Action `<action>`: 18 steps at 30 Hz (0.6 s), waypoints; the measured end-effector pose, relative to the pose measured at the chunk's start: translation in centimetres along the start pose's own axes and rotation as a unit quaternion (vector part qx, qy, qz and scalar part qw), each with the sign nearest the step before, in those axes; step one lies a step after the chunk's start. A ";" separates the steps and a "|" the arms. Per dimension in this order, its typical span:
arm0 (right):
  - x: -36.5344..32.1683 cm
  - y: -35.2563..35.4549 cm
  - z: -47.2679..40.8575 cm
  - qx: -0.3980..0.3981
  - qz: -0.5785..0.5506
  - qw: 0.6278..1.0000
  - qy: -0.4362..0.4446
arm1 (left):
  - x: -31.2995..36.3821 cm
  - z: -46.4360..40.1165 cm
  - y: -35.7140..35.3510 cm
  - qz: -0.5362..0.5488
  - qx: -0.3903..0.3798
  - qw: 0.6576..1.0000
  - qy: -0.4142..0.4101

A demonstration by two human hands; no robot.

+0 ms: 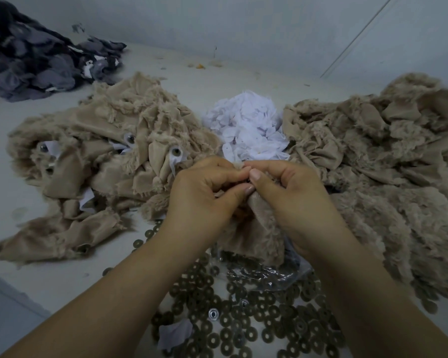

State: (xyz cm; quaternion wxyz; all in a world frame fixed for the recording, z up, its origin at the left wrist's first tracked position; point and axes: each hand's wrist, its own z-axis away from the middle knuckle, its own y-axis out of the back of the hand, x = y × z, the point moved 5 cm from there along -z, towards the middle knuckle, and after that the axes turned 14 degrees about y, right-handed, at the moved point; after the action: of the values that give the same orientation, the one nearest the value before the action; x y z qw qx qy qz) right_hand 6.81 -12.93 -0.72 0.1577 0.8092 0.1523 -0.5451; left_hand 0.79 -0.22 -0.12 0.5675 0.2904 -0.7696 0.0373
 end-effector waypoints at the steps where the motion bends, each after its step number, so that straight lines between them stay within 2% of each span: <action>1: 0.0 0.0 0.0 0.001 -0.004 1.000 0.001 | 0.0 0.0 0.0 0.006 -0.001 1.000 -0.001; 4: 0.4 0.1 -0.1 0.005 -0.004 1.000 -0.010 | -0.3 0.1 0.0 0.045 -0.005 0.999 0.012; 9: 1.0 0.3 0.0 0.034 -0.016 0.998 -0.043 | -0.4 0.3 0.0 0.094 0.032 0.995 -0.001; 15: 0.5 0.7 -0.2 0.040 0.022 0.999 -0.020 | -0.3 -0.1 -0.1 0.083 0.029 0.996 0.032; 18: 0.2 0.6 -0.1 0.045 0.015 0.999 -0.020 | -0.1 -0.4 0.0 0.067 0.033 0.997 0.018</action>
State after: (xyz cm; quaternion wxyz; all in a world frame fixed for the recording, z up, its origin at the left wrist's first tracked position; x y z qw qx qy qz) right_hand 7.23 -13.40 -0.82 0.1325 0.8066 0.1128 -0.5649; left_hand 1.18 -0.06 -0.07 0.5680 0.2563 -0.7750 0.1056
